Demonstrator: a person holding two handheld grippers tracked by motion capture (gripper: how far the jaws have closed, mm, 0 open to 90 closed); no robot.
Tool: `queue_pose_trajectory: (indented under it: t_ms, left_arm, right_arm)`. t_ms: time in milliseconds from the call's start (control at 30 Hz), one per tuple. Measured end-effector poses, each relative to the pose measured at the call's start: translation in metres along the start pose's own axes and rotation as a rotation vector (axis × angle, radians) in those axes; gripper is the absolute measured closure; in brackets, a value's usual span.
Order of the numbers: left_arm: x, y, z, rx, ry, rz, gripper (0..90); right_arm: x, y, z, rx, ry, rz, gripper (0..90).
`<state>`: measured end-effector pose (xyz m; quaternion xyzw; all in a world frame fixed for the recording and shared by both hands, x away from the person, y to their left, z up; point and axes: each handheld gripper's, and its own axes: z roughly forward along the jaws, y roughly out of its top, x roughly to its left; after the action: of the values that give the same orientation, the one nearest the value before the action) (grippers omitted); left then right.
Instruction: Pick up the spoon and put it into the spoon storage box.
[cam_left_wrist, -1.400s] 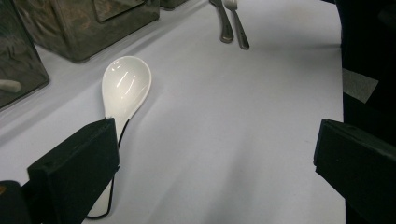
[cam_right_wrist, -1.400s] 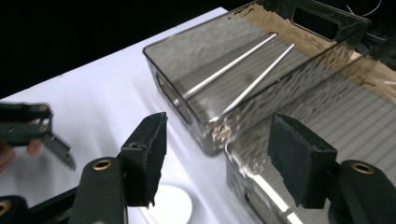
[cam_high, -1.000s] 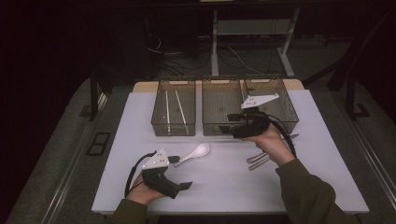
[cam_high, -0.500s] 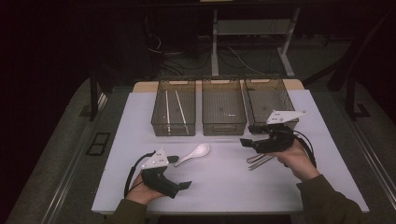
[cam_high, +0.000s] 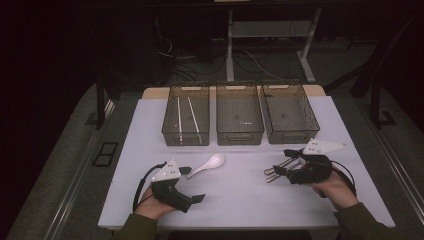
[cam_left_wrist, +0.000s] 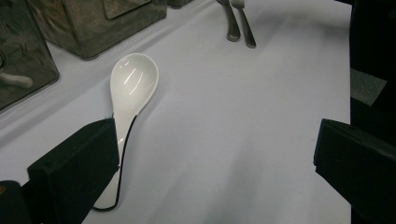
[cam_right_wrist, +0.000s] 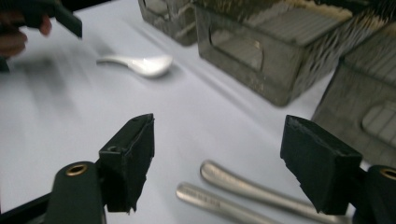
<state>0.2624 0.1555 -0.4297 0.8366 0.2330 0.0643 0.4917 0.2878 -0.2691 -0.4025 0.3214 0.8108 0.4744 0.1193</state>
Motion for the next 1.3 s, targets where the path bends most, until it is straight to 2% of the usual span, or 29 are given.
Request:
queue_pose_trajectory:
  t_ms: [167,300,467,533,667,800,967,1133,1300]
  left_arm:
    - [-0.001,0.0,0.0,0.001,0.007,-0.007,0.0]
    - [-0.001,0.0,0.0,0.002,0.011,-0.006,0.0]
    - [0.0,0.0,-0.001,0.006,0.023,-0.003,0.0]
    - [0.001,0.0,-0.002,0.011,0.044,-0.014,0.6]
    - [0.004,0.002,-0.005,0.014,0.087,-0.025,5.8]
    - [0.008,0.005,-0.006,0.002,0.102,-0.019,14.5]
    - [0.02,0.011,-0.002,-0.005,0.107,-0.037,19.7]
    - [0.031,0.017,0.004,-0.01,0.117,-0.032,28.3]
    - [0.042,0.026,0.015,-0.012,0.114,-0.037,32.4]
  right_arm:
    - [0.002,-0.023,0.0,0.035,-0.008,0.007,22.1]
    - [0.004,-0.036,-0.004,0.04,-0.024,0.003,20.2]
    - [0.002,-0.048,-0.013,0.015,-0.037,0.037,20.0]
    - [0.0,-0.052,-0.017,0.01,-0.03,0.041,19.9]
    - [-0.002,-0.055,-0.021,0.003,-0.041,0.054,19.9]
    - [-0.002,-0.054,-0.02,0.002,-0.038,0.054,20.0]
    - [-0.001,-0.054,-0.019,0.008,-0.03,0.051,20.0]
    - [-0.001,-0.054,-0.018,0.012,-0.031,0.055,19.9]
    - [-0.001,-0.055,-0.018,0.016,-0.035,0.064,19.9]
